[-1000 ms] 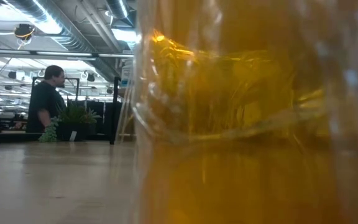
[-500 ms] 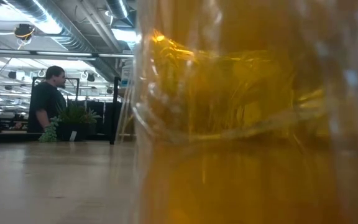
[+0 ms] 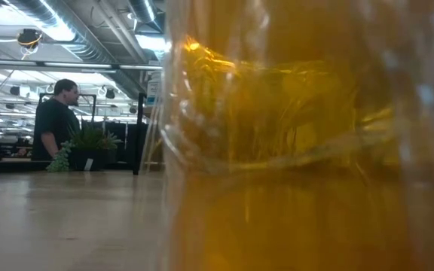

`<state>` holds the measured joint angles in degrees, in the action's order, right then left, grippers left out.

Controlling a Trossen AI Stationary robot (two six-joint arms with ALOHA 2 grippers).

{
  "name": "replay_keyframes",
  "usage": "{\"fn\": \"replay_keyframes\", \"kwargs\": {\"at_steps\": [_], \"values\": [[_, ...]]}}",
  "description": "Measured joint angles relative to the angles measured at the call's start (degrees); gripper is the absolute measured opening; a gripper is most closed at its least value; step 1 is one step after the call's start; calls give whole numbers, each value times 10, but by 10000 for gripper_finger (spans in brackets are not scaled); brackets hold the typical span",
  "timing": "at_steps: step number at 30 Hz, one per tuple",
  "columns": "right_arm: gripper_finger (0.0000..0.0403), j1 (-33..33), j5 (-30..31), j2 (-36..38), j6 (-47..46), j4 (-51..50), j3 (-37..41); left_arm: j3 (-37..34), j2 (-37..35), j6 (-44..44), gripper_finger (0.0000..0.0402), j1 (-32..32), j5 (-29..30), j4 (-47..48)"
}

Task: Pick and place medicine bottles onto shelf by color
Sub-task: Put the bottom orange pill bottle on the shelf aligned with the other orange pill bottle

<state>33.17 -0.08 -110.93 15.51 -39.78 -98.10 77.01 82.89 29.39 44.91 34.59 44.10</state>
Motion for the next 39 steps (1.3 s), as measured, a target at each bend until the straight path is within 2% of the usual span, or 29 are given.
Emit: {"fn": "replay_keyframes", "kwargs": {"at_steps": [20,22,26,28,32,39], "values": [[161,-1,-1,0,3,65,0,0,0,0,151,0,0,0],[161,-1,-4,0,26,62,0,0,0,0,151,0,0,0],[161,-1,-58,0,125,59,0,0,0,0,151,0,0,0],[164,-1,-73,0,141,59,0,0,0,0,151,0,0,0],[188,-1,-75,0,151,59,0,0,0,0,151,0,0,0],[261,-1,-71,-6,167,64,0,0,0,0,151,0,0,0]]}}
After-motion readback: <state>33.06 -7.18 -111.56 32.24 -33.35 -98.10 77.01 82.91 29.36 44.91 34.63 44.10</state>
